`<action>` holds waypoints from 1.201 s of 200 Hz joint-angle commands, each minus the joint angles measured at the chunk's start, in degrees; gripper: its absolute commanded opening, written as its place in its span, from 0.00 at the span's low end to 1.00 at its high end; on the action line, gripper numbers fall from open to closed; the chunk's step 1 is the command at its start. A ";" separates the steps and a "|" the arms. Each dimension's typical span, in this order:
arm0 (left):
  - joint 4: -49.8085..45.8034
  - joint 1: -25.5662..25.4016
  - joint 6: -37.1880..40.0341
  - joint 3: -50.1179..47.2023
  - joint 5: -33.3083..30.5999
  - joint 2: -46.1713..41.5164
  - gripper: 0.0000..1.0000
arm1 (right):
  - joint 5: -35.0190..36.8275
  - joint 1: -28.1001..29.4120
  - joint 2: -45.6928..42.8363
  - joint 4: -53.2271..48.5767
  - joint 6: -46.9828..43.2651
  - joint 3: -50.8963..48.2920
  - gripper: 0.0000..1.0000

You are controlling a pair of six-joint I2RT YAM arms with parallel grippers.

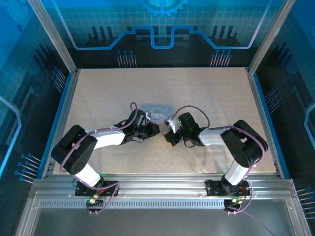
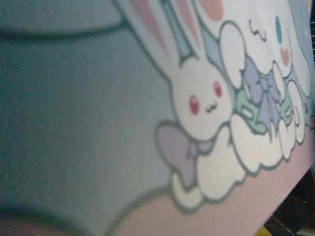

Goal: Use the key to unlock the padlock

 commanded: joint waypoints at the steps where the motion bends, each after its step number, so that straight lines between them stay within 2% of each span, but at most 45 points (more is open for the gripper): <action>1: 1.53 -0.26 -0.56 -0.66 2.40 -2.49 0.25 | 1.46 0.61 1.42 -1.93 -1.97 1.61 0.00; 120: 2.55 -0.24 -1.20 -0.92 2.87 -2.40 0.25 | -3.31 1.14 2.12 -1.99 -3.27 2.45 0.00; 240: 4.40 -0.27 -2.10 -1.08 4.59 -1.93 0.24 | -5.14 1.41 0.74 -1.21 -3.37 3.27 0.00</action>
